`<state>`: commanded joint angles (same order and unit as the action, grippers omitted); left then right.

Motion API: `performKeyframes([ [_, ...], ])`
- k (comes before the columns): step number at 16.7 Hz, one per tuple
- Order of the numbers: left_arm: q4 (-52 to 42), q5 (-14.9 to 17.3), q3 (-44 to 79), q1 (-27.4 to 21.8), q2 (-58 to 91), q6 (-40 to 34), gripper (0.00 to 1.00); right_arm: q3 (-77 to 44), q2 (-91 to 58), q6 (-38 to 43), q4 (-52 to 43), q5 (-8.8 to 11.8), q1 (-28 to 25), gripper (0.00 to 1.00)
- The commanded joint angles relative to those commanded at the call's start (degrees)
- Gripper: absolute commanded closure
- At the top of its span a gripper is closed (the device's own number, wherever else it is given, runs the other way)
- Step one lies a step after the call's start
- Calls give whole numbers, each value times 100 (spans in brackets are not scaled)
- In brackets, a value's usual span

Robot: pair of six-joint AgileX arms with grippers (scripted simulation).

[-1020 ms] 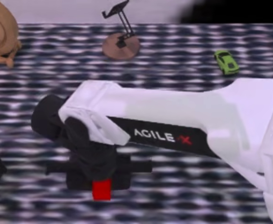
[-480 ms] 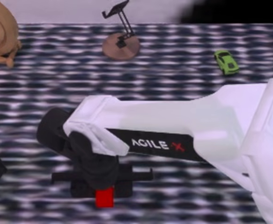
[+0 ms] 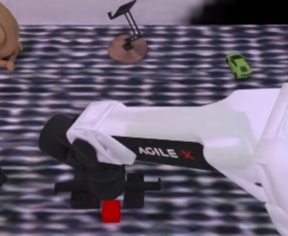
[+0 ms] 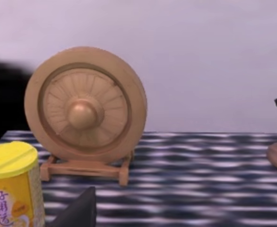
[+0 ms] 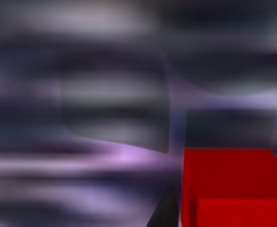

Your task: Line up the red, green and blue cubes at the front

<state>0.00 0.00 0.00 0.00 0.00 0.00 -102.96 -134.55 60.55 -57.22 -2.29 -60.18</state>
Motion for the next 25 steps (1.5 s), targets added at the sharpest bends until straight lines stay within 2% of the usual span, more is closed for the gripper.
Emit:
performKeyframes([
  [3, 0, 0, 0, 0, 0, 0, 0, 0, 0, 0, 0, 0, 0, 2],
  [4, 0, 0, 0, 0, 0, 0, 0, 0, 0, 0, 0, 0, 0, 0],
  [13, 0, 0, 0, 0, 0, 0, 0, -20, 6, -1, -20, 0, 8, 0],
  [20, 0, 0, 0, 0, 0, 0, 0, -871, 326, 27, -1231, 5, -65, 0],
  [25, 0, 0, 0, 0, 0, 0, 0, -951, 364, 20, -1330, 4, -35, 0],
])
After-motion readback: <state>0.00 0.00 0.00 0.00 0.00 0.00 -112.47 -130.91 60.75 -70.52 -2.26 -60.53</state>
